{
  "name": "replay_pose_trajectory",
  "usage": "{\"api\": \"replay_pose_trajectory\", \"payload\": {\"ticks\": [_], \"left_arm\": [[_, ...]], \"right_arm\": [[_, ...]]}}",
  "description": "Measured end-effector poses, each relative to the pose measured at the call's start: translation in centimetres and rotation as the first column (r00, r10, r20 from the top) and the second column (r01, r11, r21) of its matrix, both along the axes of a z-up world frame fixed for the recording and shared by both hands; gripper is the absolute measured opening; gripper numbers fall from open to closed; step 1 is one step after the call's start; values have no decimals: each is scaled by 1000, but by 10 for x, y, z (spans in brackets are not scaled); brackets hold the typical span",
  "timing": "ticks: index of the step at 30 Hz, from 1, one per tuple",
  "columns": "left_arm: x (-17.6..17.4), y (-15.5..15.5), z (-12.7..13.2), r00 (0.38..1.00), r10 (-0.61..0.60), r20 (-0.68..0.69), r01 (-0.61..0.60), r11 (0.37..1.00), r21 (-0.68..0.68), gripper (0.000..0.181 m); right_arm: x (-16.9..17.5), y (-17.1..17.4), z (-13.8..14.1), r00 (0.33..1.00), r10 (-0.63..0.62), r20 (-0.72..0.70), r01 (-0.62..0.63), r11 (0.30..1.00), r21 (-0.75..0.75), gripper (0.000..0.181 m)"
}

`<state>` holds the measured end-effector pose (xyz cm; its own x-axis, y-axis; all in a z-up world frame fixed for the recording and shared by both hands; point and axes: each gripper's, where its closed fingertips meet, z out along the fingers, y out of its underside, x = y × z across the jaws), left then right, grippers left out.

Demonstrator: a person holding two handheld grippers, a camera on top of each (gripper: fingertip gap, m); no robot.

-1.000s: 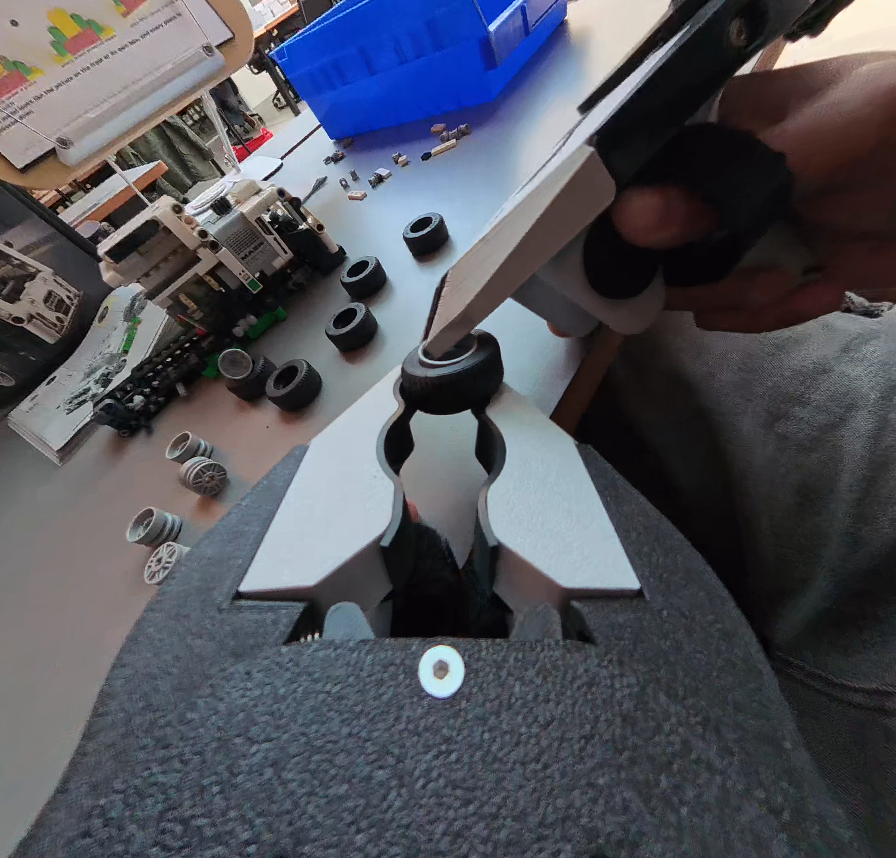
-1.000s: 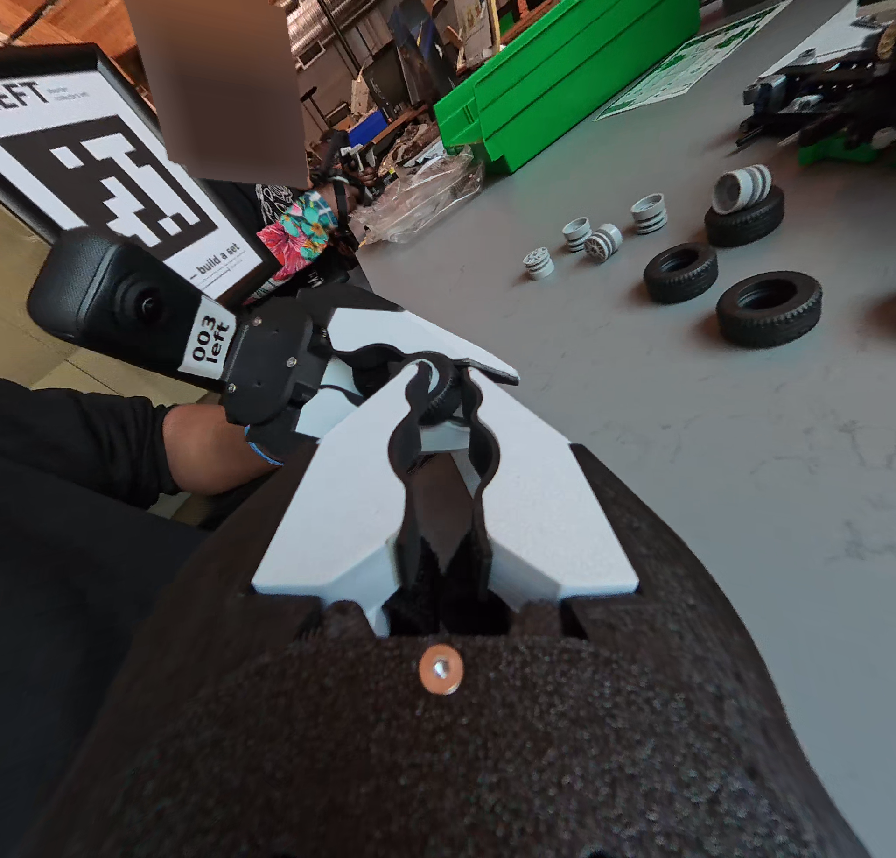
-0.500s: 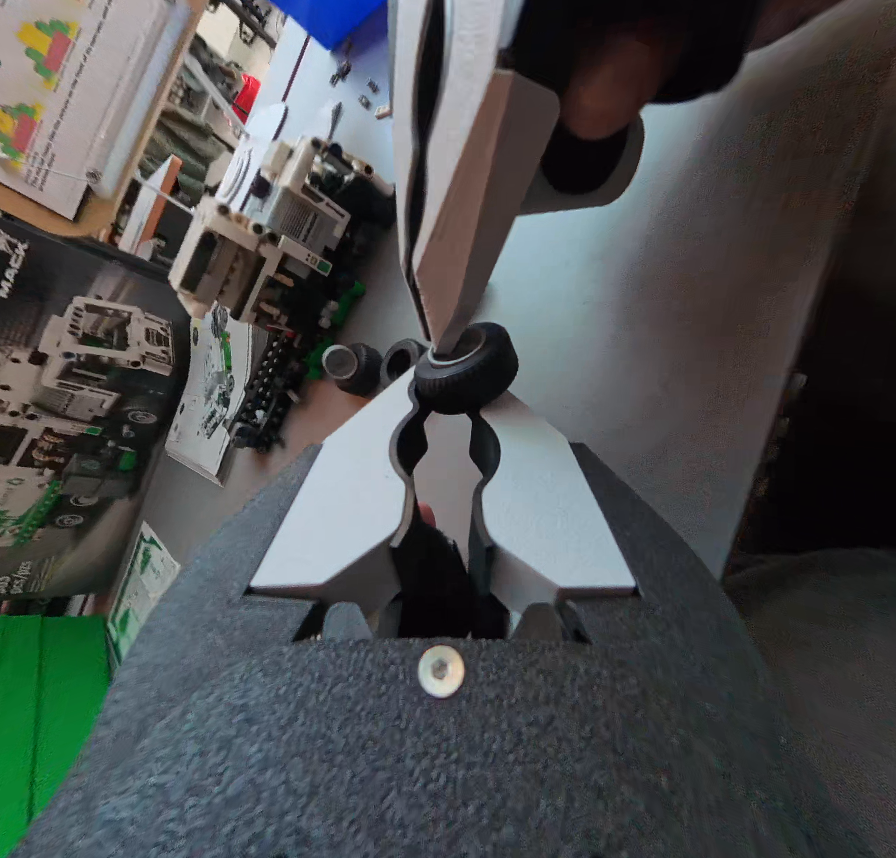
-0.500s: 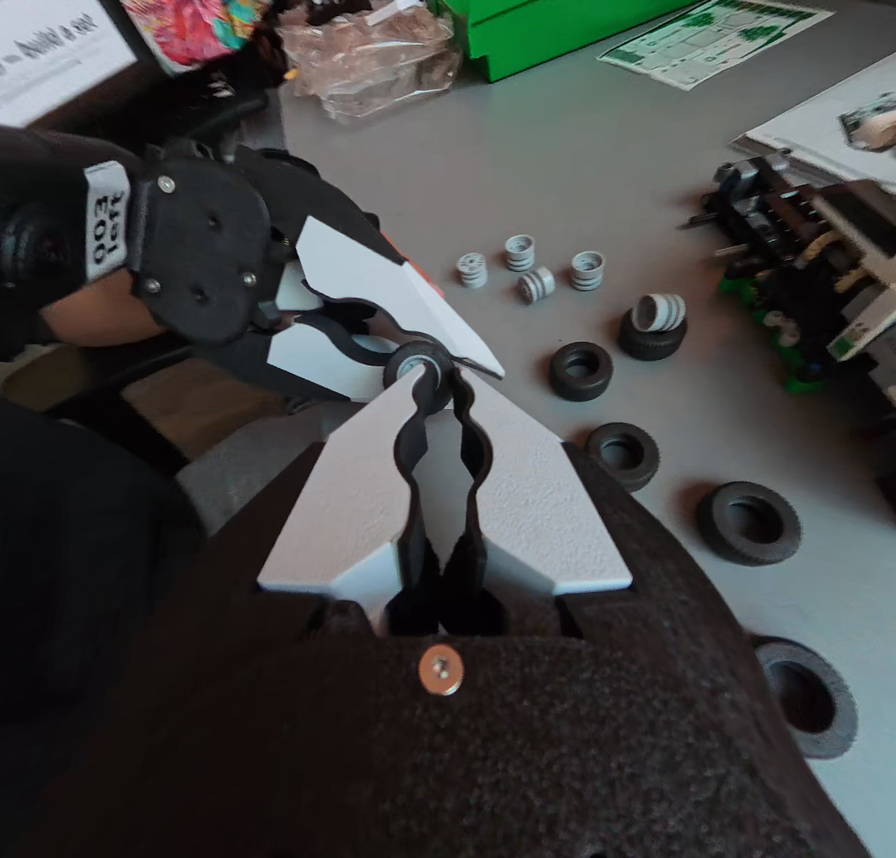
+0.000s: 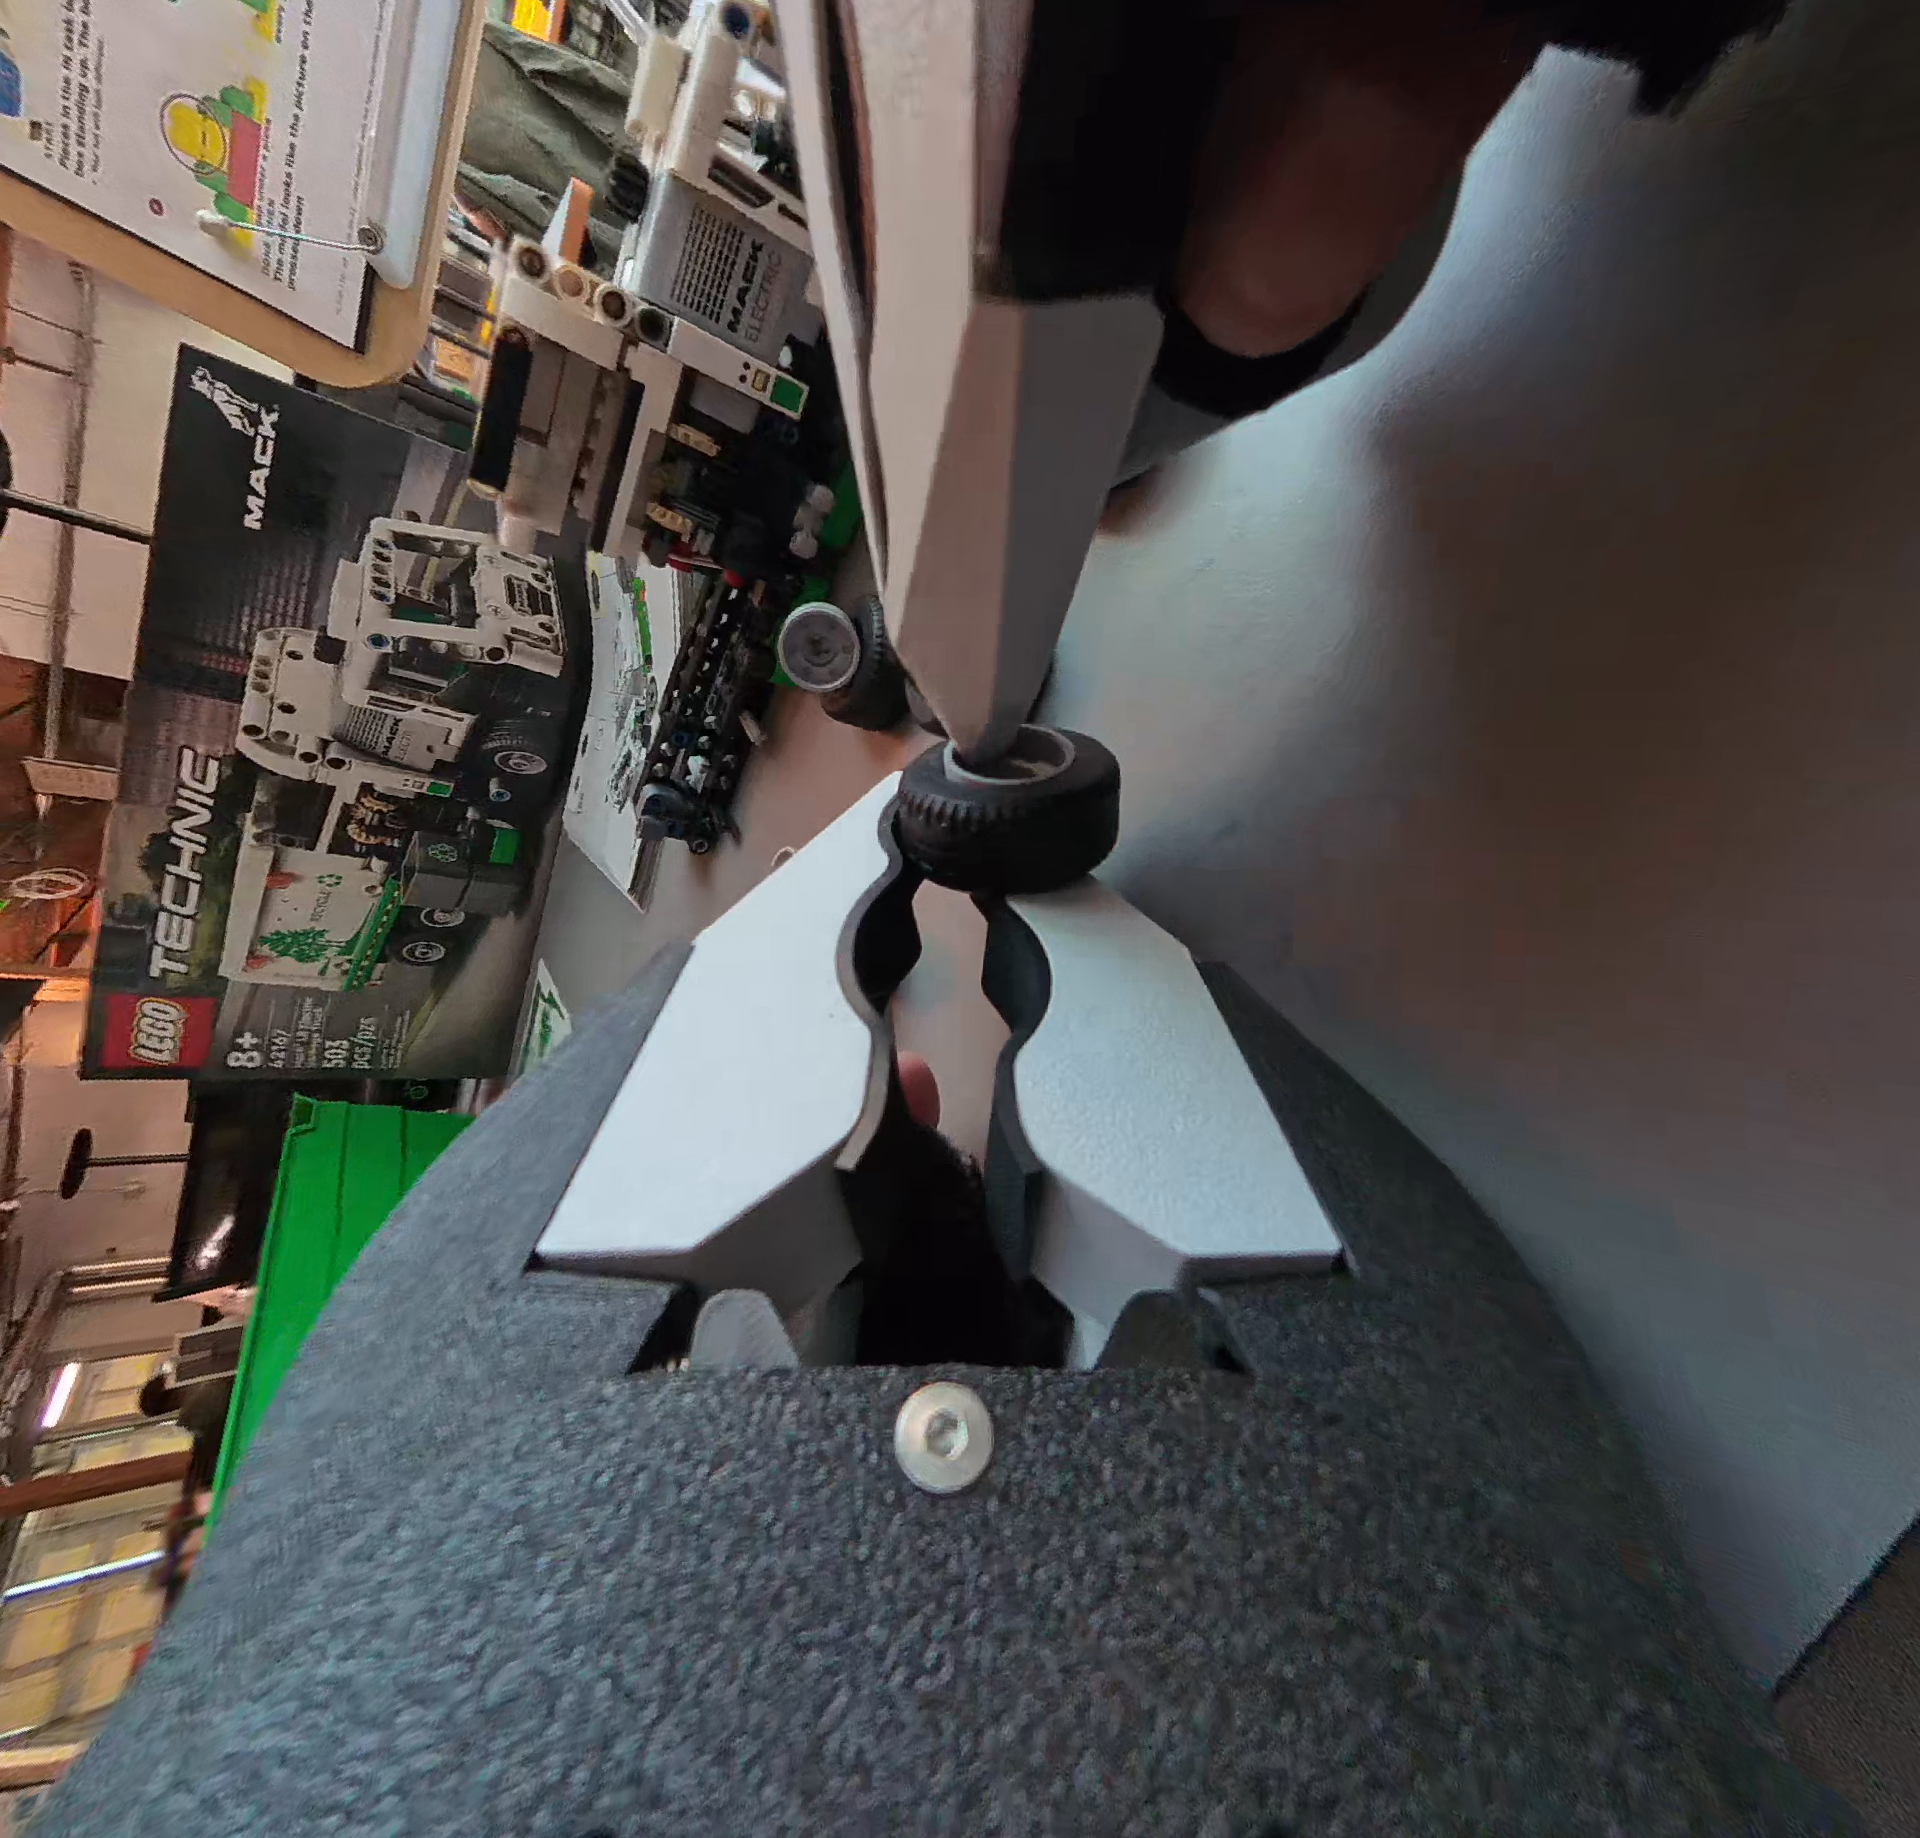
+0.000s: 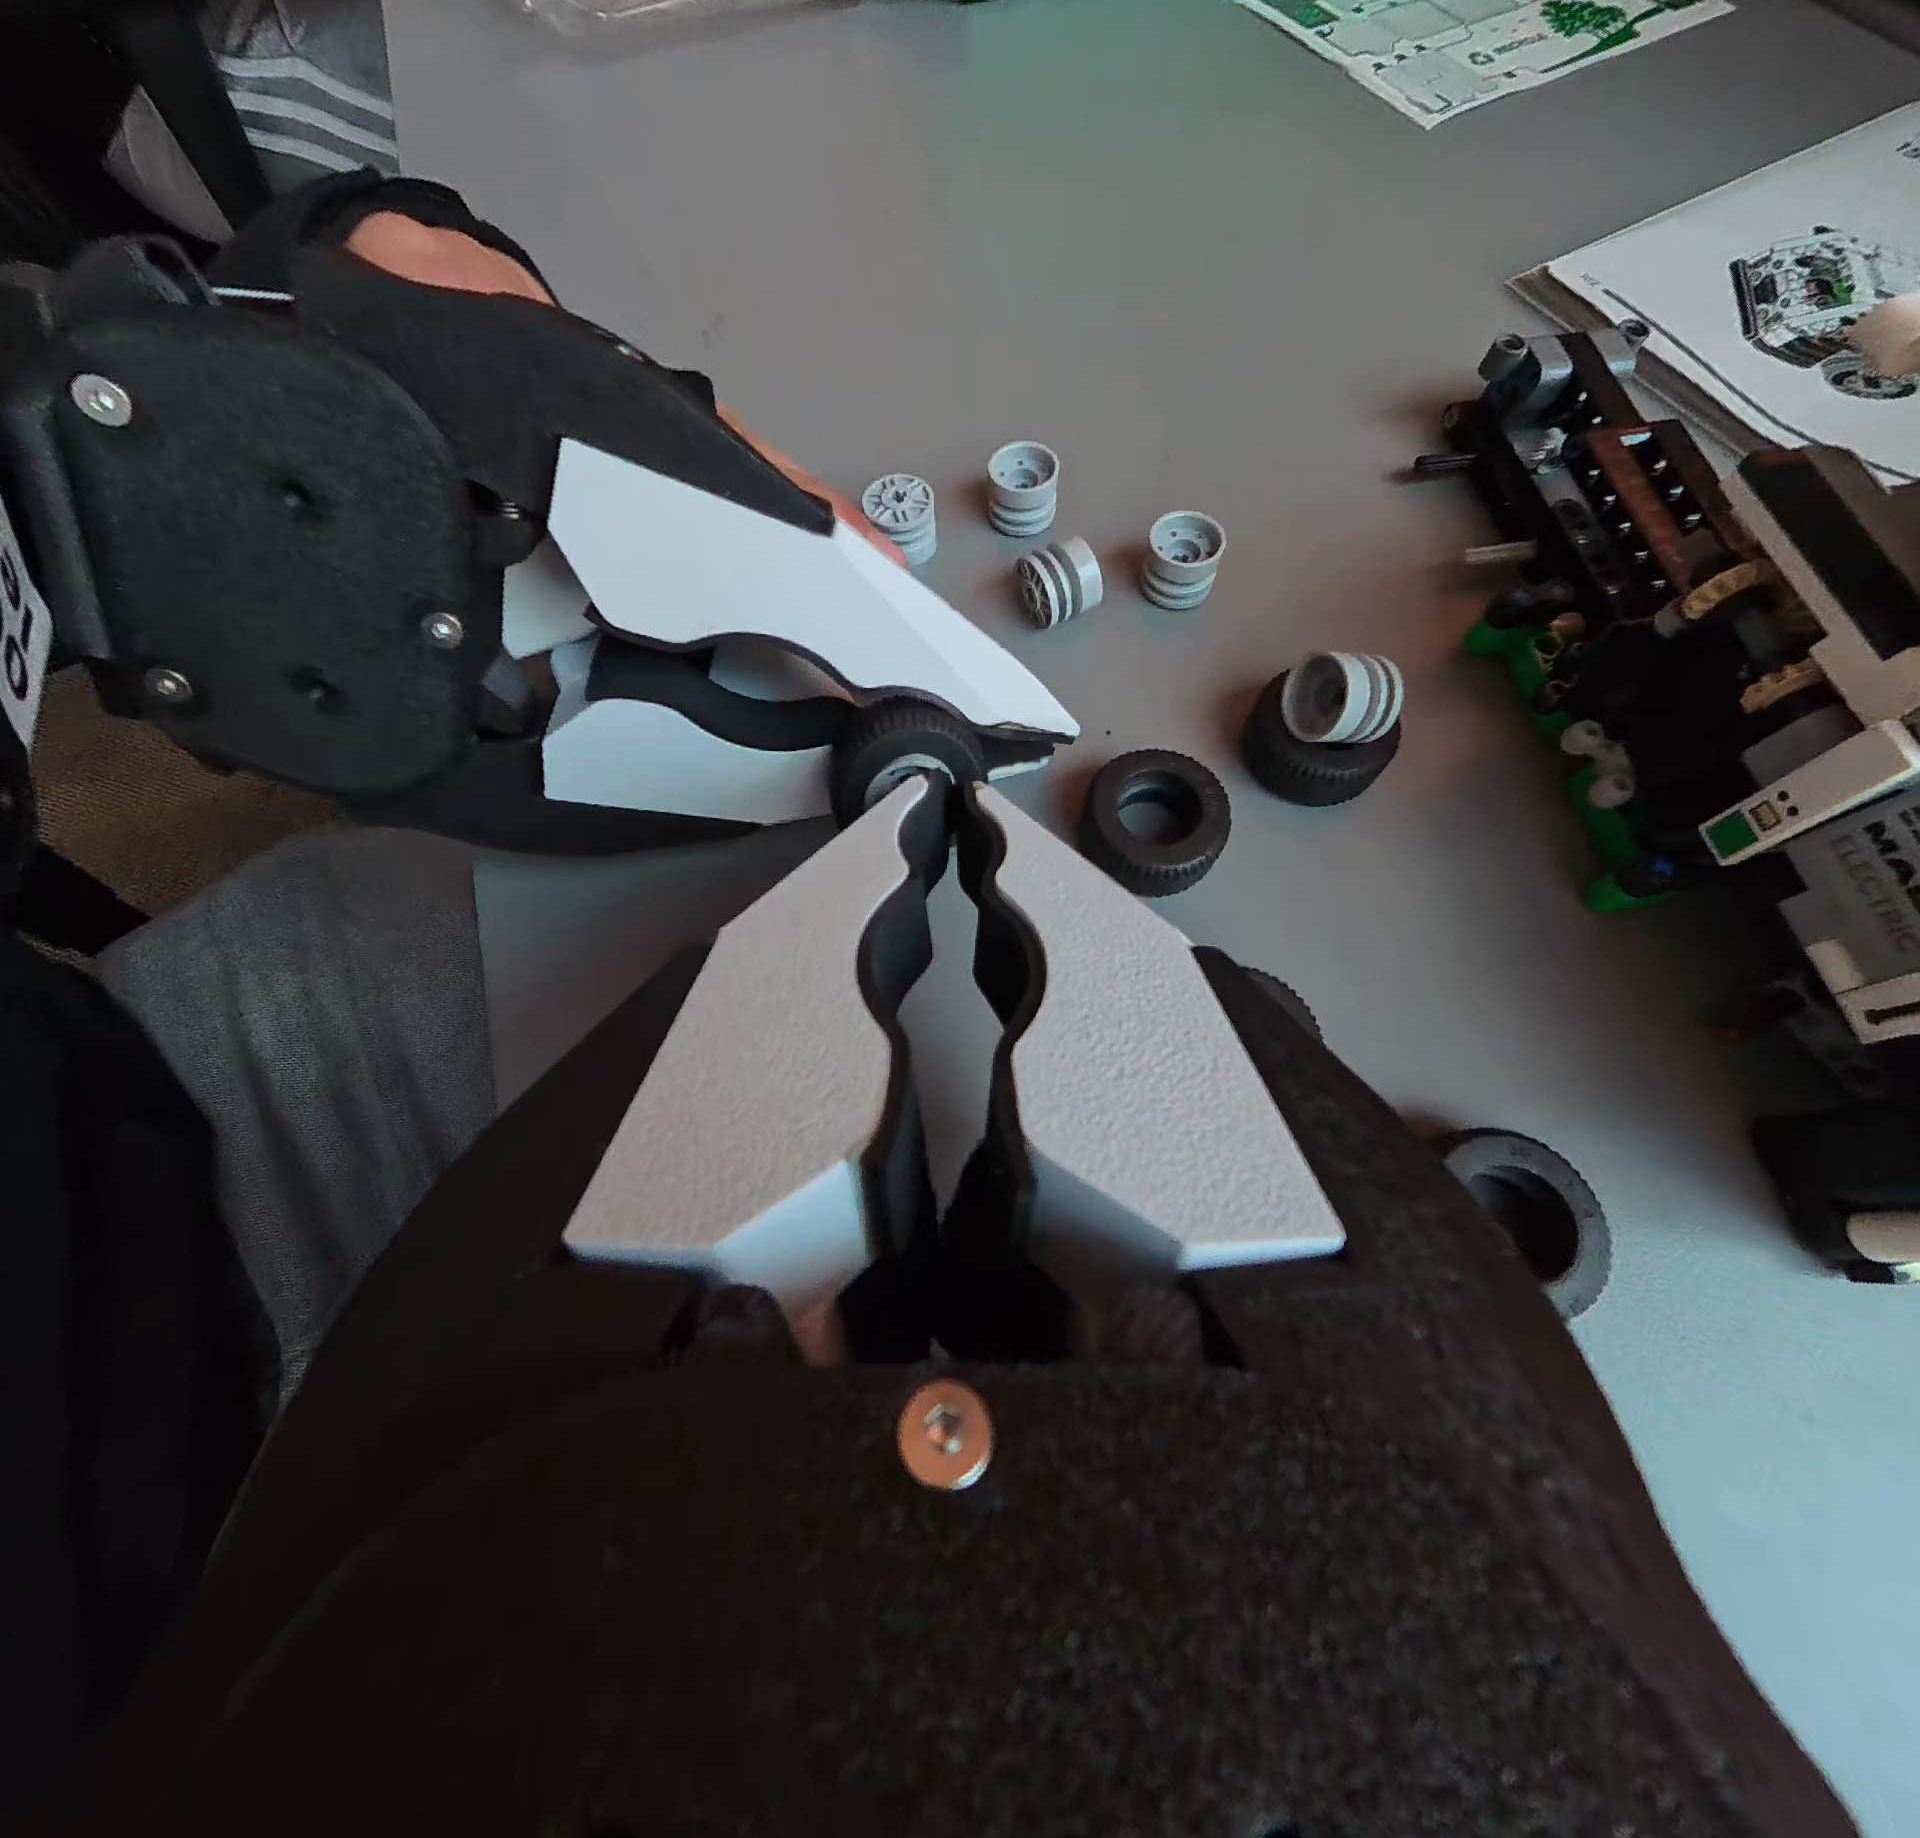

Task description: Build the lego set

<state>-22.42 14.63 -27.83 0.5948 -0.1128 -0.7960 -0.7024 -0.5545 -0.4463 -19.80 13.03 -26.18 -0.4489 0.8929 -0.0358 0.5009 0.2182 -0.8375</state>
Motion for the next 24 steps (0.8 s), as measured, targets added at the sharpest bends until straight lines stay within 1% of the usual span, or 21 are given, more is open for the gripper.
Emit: {"api": "replay_pose_trajectory", "payload": {"ticks": [2,4,11,17,24], "left_arm": [[-2,0,1,999,11,39,-12,1000,6,3],[-2,0,0,1000,15,22,-15,1000,3,3],[-3,-1,0,999,23,26,-23,1000,6,3],[-5,-2,0,999,47,19,-47,999,4,2],[-4,-3,0,999,39,-1,-39,999,6,1]], "right_arm": [[-3,0,2,1000,-8,-8,8,1000,-5,0],[-3,0,1,1000,-4,13,5,999,-32,0],[-5,-2,1,1000,8,29,-6,998,-70,0],[-7,-2,1,999,3,34,-1,997,-74,0],[-6,-5,1,999,12,46,-8,996,-91,0]]}}
